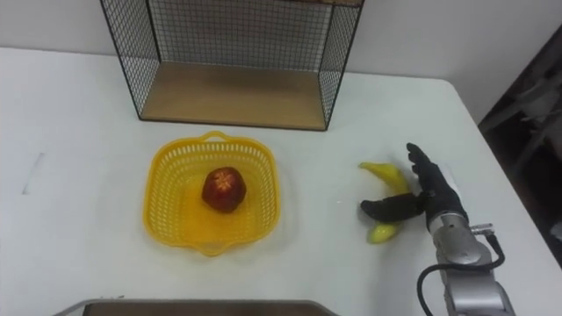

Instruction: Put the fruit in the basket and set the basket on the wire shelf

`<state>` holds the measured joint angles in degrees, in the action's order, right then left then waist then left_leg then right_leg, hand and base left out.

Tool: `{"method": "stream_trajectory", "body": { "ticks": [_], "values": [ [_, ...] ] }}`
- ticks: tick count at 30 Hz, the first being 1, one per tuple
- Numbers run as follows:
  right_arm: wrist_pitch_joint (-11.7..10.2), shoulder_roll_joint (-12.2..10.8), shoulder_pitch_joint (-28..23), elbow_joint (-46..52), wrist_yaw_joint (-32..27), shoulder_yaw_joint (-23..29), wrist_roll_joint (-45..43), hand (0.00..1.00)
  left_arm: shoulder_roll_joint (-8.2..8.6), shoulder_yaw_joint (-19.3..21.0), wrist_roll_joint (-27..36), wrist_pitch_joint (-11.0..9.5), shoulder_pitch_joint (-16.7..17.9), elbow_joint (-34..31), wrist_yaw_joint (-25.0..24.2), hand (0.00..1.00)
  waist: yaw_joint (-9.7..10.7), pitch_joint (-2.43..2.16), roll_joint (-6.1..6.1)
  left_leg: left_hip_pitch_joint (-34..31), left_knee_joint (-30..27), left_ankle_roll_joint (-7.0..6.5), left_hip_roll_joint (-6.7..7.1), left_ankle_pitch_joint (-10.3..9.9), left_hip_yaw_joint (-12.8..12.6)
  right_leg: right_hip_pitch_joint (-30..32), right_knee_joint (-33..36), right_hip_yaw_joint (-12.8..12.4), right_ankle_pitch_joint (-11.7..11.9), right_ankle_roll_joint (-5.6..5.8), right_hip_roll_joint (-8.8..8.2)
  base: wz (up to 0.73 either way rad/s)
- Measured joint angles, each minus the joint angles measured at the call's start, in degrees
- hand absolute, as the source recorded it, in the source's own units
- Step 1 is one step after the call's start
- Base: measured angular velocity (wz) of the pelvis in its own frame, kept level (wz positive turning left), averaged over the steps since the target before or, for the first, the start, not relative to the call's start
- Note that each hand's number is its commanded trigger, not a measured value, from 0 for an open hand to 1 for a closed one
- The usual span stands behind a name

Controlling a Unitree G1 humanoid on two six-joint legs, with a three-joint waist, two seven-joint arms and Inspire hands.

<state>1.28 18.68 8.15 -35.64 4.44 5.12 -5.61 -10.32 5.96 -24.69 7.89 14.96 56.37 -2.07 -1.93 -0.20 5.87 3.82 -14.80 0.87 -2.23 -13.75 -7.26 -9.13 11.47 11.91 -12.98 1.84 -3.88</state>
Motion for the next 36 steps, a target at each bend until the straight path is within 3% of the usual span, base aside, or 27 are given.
{"method": "stream_trajectory", "body": {
  "ticks": [7, 8, 9, 10, 11, 17, 25, 36],
  "values": [
    [-0.55, 0.17, 0.76, -2.58, 2.41, 1.21, -5.84, 0.00, 0.25, 0.02, -1.83, 1.88, -0.21, -0.01, -0.90, 0.00, 0.00, -0.34, -0.78, -0.44, -0.79, 0.11, -0.08, 0.05, 1.65, -0.55, 0.04, 2.61, 0.01, -0.01, 0.02, 0.12],
    [-0.55, 0.17, 0.94, -3.00, 2.58, 1.18, -6.04, 0.38, 0.23, 0.02, -1.83, 1.97, -0.15, -0.02, -0.90, 0.00, -0.04, -0.32, -0.82, -0.25, -0.81, 0.11, -0.07, 0.05, 1.70, -0.78, 0.03, 2.65, 0.01, -0.01, 0.02, 0.05],
    [-0.55, 0.20, 1.23, -4.05, 2.77, 1.15, -6.51, 0.62, 0.22, 0.07, -1.86, 2.12, -0.04, 0.04, -0.90, 0.00, -0.04, -0.44, -0.81, -0.02, -0.85, 0.10, -0.04, 0.04, 1.82, -1.02, 0.06, 2.70, 0.01, -0.02, 0.00, 0.00],
    [-0.54, 0.27, 1.37, -4.78, 3.22, 1.17, -7.50, 0.97, 0.21, 0.08, -1.87, 2.12, -0.09, 0.20, -0.88, 0.00, -0.16, -0.42, -0.79, 0.00, -0.94, 0.10, -0.01, 0.05, 1.85, -1.06, 0.07, 2.70, 0.03, -0.04, -0.01, 0.00],
    [-0.54, 0.29, 1.63, -5.15, 3.44, 1.16, -8.14, 1.00, 0.21, 0.07, -1.88, 2.12, -0.15, 0.42, -0.88, 0.00, -0.17, -0.42, -0.78, -0.06, -1.03, 0.10, -0.01, 0.05, 1.86, -1.04, 0.08, 2.73, 0.04, -0.06, -0.02, 0.00],
    [-0.67, 1.23, 2.32, -6.81, 4.01, 2.34, -13.08, 1.00, 0.16, 1.76, -3.23, 2.21, -1.74, 3.30, -0.94, 0.00, -0.40, -0.42, -0.78, -1.13, -2.79, -0.02, 0.02, -0.18, 3.37, -1.13, 0.13, 4.04, 0.11, -0.17, 0.06, 0.12],
    [0.09, 3.16, 2.33, -8.54, 0.95, 2.63, -22.28, 1.00, 0.10, 2.75, -4.78, 2.58, -1.75, 2.96, -0.69, 0.00, -3.38, -0.38, -0.52, -1.18, -3.08, -0.04, 0.09, -0.19, 3.32, -1.93, -0.99, 4.38, 0.12, -0.22, 0.07, 0.01],
    [2.17, 3.24, 2.32, -8.59, -4.42, 0.64, -28.37, 1.00, -0.52, 1.55, -4.75, 3.00, -4.15, 3.06, -0.53, 0.00, -3.38, -0.30, 0.17, -1.23, -2.87, -0.02, 0.31, -0.33, 4.13, -2.48, -1.56, 5.37, 0.23, -0.07, 0.14, 0.04]
  ]
}}
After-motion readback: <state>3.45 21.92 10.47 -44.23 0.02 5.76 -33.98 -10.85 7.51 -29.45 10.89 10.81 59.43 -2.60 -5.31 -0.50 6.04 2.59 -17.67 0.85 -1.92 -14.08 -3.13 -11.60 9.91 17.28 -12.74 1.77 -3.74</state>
